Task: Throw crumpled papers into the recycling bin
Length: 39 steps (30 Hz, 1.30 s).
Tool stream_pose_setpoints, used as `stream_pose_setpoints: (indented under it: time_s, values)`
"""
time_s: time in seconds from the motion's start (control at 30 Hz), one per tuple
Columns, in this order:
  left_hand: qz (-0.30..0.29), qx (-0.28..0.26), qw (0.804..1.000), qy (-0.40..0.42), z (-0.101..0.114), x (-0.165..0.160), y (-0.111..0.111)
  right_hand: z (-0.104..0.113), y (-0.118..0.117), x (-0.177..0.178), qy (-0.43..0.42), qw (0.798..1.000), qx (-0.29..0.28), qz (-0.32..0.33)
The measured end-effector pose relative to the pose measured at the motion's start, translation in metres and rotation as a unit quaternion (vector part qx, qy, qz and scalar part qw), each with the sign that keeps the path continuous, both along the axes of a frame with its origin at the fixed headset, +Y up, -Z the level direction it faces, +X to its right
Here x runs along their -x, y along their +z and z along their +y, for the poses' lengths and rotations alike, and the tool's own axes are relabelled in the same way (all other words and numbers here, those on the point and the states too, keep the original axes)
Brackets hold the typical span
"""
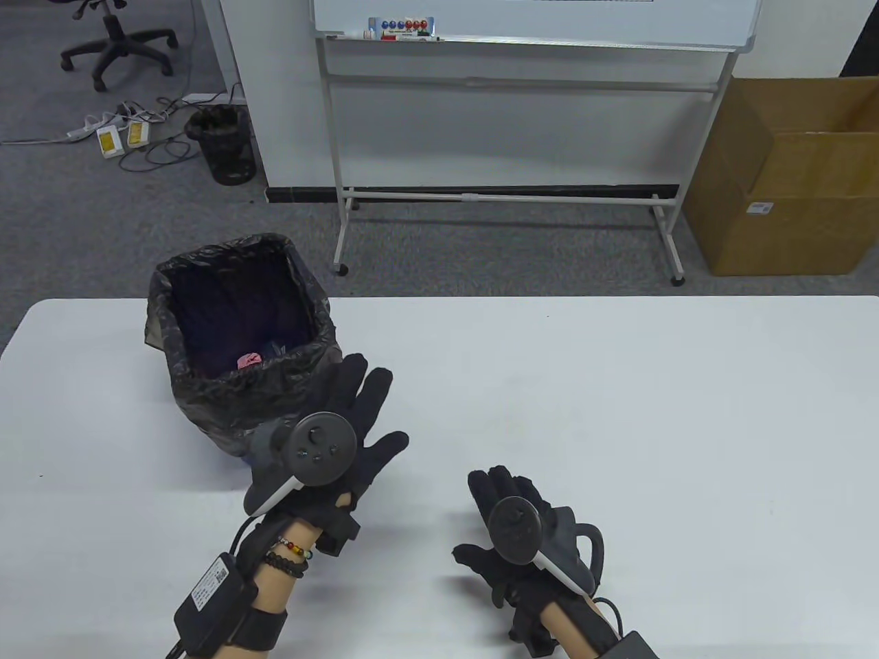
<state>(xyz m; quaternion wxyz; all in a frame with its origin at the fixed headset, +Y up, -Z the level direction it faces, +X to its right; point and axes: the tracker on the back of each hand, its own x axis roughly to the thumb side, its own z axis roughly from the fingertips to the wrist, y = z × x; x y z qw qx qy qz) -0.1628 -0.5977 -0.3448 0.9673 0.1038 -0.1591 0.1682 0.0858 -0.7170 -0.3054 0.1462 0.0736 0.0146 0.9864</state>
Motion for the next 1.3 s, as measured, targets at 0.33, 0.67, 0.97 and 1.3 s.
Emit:
stream_pose_setpoints:
  time_s: [0.33,0.67,0.97,1.3]
  values:
    - [-0.01,0.064,0.998,-0.009,-0.064,-0.006,0.013,-0.001,-0.001,0.0,0.007,1.0,0.001,-0.004]
    - [-0.02,0.104,0.994,-0.028,-0.109,-0.001,0.011,-0.004,-0.004,-0.002,0.013,1.0,0.002,-0.016]
    - [-0.028,0.132,0.99,-0.048,-0.134,0.001,0.004,-0.004,-0.008,-0.005,0.009,1.0,-0.001,-0.025]
    - [-0.024,0.129,0.99,-0.054,-0.134,0.002,0.003,-0.003,-0.009,-0.006,0.015,1.0,-0.003,-0.026]
